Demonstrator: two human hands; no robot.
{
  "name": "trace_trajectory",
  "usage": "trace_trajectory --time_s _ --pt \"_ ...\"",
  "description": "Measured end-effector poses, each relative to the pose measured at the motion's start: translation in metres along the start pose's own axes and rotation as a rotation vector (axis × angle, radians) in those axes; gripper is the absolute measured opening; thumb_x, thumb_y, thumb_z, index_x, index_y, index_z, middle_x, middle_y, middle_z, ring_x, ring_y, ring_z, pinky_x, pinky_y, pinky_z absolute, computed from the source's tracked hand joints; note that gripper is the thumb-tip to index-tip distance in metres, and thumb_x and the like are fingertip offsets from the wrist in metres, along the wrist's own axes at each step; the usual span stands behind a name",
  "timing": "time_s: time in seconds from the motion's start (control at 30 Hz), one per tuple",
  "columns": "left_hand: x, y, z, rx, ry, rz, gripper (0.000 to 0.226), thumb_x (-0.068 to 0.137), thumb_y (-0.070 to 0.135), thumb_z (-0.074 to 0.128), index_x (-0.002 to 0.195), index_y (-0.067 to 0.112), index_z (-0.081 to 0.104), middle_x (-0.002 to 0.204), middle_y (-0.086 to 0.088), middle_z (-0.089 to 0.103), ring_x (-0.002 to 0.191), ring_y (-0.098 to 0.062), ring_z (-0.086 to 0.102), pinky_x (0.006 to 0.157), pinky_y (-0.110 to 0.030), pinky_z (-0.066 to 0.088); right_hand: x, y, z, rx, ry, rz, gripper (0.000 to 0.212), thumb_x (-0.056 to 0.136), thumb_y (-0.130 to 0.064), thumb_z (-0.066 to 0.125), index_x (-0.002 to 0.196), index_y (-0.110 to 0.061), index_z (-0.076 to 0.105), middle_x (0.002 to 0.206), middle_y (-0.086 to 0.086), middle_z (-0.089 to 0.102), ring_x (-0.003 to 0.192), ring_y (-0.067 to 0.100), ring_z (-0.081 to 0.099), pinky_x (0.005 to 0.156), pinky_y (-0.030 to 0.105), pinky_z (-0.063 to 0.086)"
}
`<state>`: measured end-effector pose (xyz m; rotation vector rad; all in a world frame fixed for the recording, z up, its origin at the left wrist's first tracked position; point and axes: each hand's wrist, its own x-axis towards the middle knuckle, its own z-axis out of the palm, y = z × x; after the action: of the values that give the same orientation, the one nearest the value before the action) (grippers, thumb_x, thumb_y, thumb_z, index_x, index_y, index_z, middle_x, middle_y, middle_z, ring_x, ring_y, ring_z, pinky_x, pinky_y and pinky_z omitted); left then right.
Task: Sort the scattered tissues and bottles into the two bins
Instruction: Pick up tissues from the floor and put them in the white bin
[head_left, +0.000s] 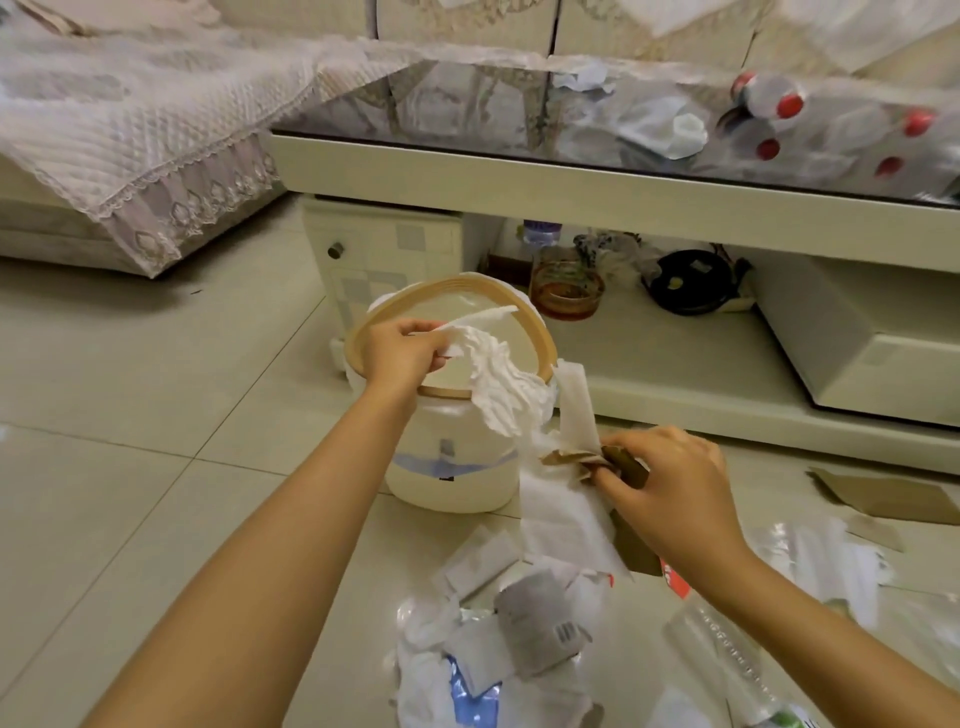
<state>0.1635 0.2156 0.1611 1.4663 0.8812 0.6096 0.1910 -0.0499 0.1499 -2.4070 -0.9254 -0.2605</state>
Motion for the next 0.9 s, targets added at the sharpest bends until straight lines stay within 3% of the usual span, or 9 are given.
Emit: trace_trajectory --time_s 0.1,0.2,0.3,0.37,0.57,0.63,0.73,0.8,0.9 --pt "0.011 -0.009 0.001 0.184 -0.088 0.032 0.049 0.092 0.025 0.059 0.138 0.009 0.049 0.123 -0.006 0.062 0.099 -0.017 0.064 0.099 -0.036 0.049 0.001 -0.002 0.007 0.022 -0.004 0.036 0.006 0.084 -0.034 0.066 0.083 -0.031 0.071 0.078 -0.018 0.064 0.082 0.006 0.046 0.086 0.030 0.026" --pt "-0.004 -0.015 -0.003 0.503 -0.287 0.314 0.070 0.092 0.053 0.050 0.151 0.025 0.024 0.156 0.004 0.028 0.140 -0.015 0.032 0.113 -0.039 0.030 0.001 -0.003 0.011 0.039 0.000 0.060 0.007 0.084 -0.035 0.066 0.082 -0.030 0.071 0.077 -0.015 0.066 0.081 0.007 0.047 0.084 0.033 0.032" --pt "-0.025 -0.019 -0.006 0.815 -0.377 0.587 0.069 0.077 0.069 0.058 0.136 0.037 0.047 0.139 0.013 0.051 0.120 -0.006 0.051 0.098 -0.036 0.044 0.000 -0.003 0.015 0.049 0.005 0.080 0.008 0.083 -0.034 0.065 0.080 -0.029 0.070 0.076 -0.013 0.066 0.083 0.010 0.048 0.081 0.034 0.032" --pt "-0.026 -0.021 -0.003 0.931 -0.401 0.611 0.052 0.075 0.065 0.064 0.117 0.036 0.065 0.112 0.015 0.067 0.100 -0.007 0.061 0.087 -0.035 0.050 0.000 -0.005 0.017 0.058 0.001 0.085 0.009 0.083 -0.033 0.065 0.079 -0.026 0.070 0.075 -0.012 0.066 0.083 0.011 0.049 0.080 0.036 0.036" --pt "-0.007 -0.017 -0.002 0.475 -0.322 0.424 0.017 0.082 0.037 0.071 0.089 0.023 0.077 0.078 0.008 0.072 0.079 -0.010 0.066 0.076 -0.037 0.055 0.005 -0.018 0.012 0.220 -0.025 0.124 0.017 0.082 -0.031 0.066 0.073 -0.017 0.069 0.068 -0.003 0.065 0.073 0.016 0.055 0.063 0.035 0.046" --pt "0.003 -0.010 -0.004 0.367 -0.229 0.352 0.019 0.088 0.032 0.066 0.094 0.017 0.075 0.083 -0.002 0.073 0.077 -0.016 0.069 0.078 -0.042 0.057 0.010 -0.023 0.009 0.244 -0.034 0.125 0.022 0.082 -0.028 0.068 0.067 -0.012 0.065 0.062 0.004 0.062 0.065 0.022 0.055 0.057 0.035 0.046" --pt "0.021 -0.004 -0.006 0.847 -0.079 0.368 0.051 0.092 0.041 0.058 0.135 0.017 0.050 0.115 -0.005 0.066 0.104 -0.023 0.063 0.085 -0.039 0.050 0.017 -0.031 0.006 0.249 -0.039 0.129 0.026 0.081 -0.028 0.068 0.063 -0.010 0.061 0.058 0.006 0.058 0.059 0.024 0.051 0.052 0.035 0.043" --pt "0.021 -0.005 -0.011 1.028 -0.051 0.359 0.069 0.095 0.050 0.046 0.149 0.013 0.025 0.111 -0.007 0.062 0.105 -0.027 0.059 0.078 -0.037 0.044 0.021 -0.036 0.006 0.253 -0.045 0.140 0.031 0.080 -0.028 0.068 0.061 -0.007 0.057 0.057 0.010 0.054 0.054 0.020 0.043 0.050 0.033 0.036" --pt "0.013 -0.014 -0.023 0.943 -0.169 0.396 0.057 0.096 0.059 0.032 0.130 0.018 0.052 0.105 -0.006 0.067 0.099 -0.024 0.060 0.079 -0.037 0.043 0.027 -0.040 0.006 0.271 -0.059 0.165 0.036 0.078 -0.027 0.069 0.059 -0.004 0.051 0.053 0.010 0.045 0.052 0.016 0.035 0.050 0.032 0.030"
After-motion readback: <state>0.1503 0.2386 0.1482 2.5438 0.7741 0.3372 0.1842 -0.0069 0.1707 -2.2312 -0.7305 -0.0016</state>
